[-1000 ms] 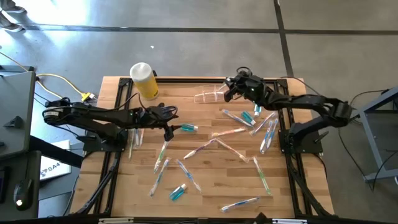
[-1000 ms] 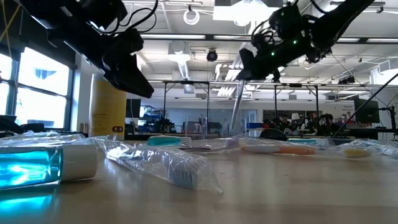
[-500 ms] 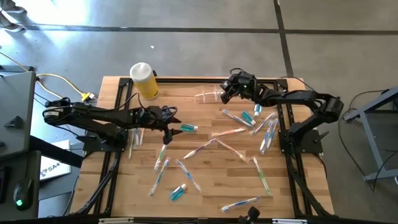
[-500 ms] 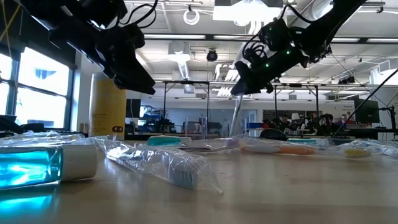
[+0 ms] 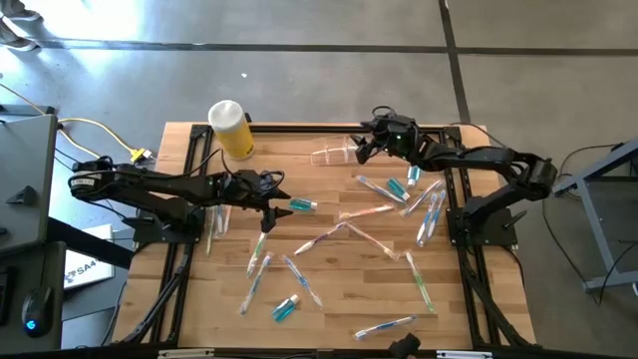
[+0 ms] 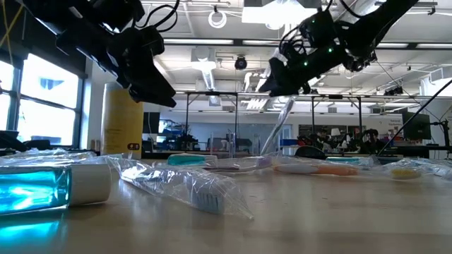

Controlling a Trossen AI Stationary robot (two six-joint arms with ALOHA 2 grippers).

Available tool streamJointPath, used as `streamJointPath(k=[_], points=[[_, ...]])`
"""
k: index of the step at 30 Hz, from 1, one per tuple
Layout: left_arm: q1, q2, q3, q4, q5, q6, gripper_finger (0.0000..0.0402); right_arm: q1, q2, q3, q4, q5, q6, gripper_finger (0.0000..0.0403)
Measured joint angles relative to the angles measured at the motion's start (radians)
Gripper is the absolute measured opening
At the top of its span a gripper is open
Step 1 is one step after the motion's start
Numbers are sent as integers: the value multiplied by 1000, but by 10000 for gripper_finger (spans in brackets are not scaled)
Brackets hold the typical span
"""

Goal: Pick & Place toothbrushing station
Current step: Put the blue mouthwash bottle into the transparent organizer

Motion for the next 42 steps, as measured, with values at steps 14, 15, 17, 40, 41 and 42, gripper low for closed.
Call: streamJointPath(k=[14,15,17,40,41,42], points=[[-46,-1,1,33,164,142,245,77,-407,1,-1,-269,52,282],[-56,-2,1,40,148,157,245,92,-437,1,-3,-339,51,282],[-72,-2,2,49,108,186,245,125,-489,1,-13,-506,51,282],[-79,142,211,-290,-186,512,245,670,-449,0,-581,-342,77,243],[-64,157,211,-274,-186,521,245,680,-429,0,-580,-285,99,243],[-51,173,211,-255,-186,525,245,687,-409,0,-581,-219,129,243]])
